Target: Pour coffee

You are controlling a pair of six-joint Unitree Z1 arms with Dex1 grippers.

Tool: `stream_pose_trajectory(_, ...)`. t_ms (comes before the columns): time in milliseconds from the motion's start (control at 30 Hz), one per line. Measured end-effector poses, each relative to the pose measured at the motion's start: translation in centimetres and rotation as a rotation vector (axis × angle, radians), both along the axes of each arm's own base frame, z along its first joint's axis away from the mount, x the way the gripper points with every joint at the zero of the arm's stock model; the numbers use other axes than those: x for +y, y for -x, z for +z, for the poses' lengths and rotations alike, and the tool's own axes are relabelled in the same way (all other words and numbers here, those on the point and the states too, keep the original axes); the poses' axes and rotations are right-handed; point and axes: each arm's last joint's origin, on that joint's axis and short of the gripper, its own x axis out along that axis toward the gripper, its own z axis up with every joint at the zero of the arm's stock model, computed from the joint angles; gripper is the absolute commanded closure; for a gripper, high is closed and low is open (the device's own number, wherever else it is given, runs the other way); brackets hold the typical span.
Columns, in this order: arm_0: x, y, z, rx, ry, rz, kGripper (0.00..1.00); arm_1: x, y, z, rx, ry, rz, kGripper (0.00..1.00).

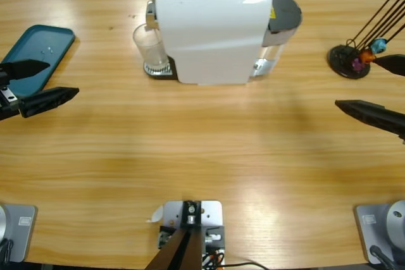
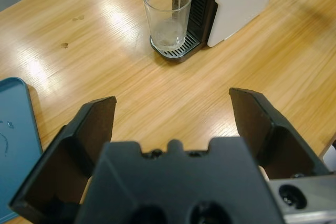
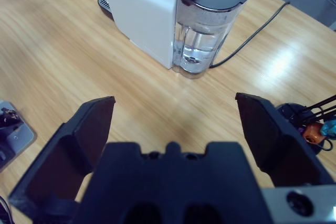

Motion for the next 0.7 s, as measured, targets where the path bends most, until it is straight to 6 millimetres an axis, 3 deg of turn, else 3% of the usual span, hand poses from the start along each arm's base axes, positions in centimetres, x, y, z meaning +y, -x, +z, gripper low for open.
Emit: stream_pose_trajectory(700,-0.35,-0.4,-0.17,0.005,-0.004,0.0,0.069,0.09,-0.2,-0.88,0.007,-0.028,-0.027,0.0)
